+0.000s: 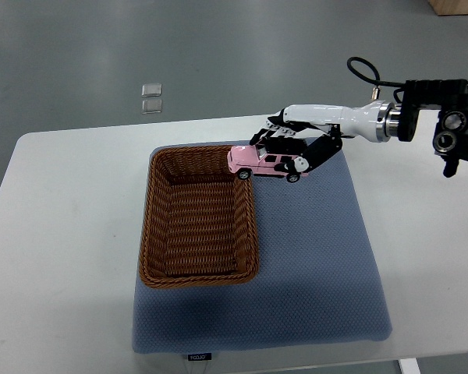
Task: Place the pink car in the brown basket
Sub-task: 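Lower the SUV into the wicker basket and open the right hand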
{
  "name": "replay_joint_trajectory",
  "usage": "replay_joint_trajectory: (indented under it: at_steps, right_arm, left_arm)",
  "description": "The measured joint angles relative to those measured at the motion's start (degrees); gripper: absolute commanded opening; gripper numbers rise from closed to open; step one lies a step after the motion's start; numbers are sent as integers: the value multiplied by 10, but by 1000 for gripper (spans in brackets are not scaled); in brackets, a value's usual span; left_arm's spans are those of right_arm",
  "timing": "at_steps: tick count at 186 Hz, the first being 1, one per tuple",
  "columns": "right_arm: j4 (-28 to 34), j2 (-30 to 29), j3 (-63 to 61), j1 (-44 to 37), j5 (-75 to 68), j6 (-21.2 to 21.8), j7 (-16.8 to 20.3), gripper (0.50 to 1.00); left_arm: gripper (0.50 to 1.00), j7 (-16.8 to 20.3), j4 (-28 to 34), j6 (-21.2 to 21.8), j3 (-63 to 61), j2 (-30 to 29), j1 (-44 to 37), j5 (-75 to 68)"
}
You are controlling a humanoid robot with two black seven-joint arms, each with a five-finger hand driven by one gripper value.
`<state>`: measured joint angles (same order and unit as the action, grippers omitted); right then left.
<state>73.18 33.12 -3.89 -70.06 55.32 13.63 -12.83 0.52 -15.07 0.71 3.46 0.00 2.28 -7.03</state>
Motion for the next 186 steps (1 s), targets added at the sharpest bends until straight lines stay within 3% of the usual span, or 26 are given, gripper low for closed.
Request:
replay_joint_trajectory:
  at_steps: [64, 98, 128, 129, 133, 162, 170, 186]
  right_arm:
    - [-135, -193, 45, -2, 6, -12, 0, 500]
    - [-192, -260, 64, 1, 13, -31, 0, 500]
    - [-212, -279, 84, 13, 15, -48, -1, 502]
    - [-213, -279, 85, 14, 15, -50, -1, 549]
    - [-215, -280, 86, 17, 15, -53, -1, 611]
    - [-229, -280, 87, 33, 15, -61, -1, 866]
    - [-230, -280, 86, 35, 15, -61, -1, 907]
    - [-231, -278, 82, 37, 12, -59, -1, 909]
  left_arm:
    - [1000, 0, -4, 0, -1, 0, 0, 0]
    - [1000, 0, -5, 0, -1, 0, 0, 0]
    - [1000, 1, -4, 0, 0, 0, 0, 0]
    - [1000, 1, -4, 0, 0, 0, 0, 0]
    - [1000, 1, -4, 0, 0, 0, 0, 0]
    - [1000, 1, -4, 0, 0, 0, 0, 0]
    - [1000, 1, -4, 0, 0, 0, 0, 0]
    - [1000, 1, -3, 0, 0, 0, 0, 0]
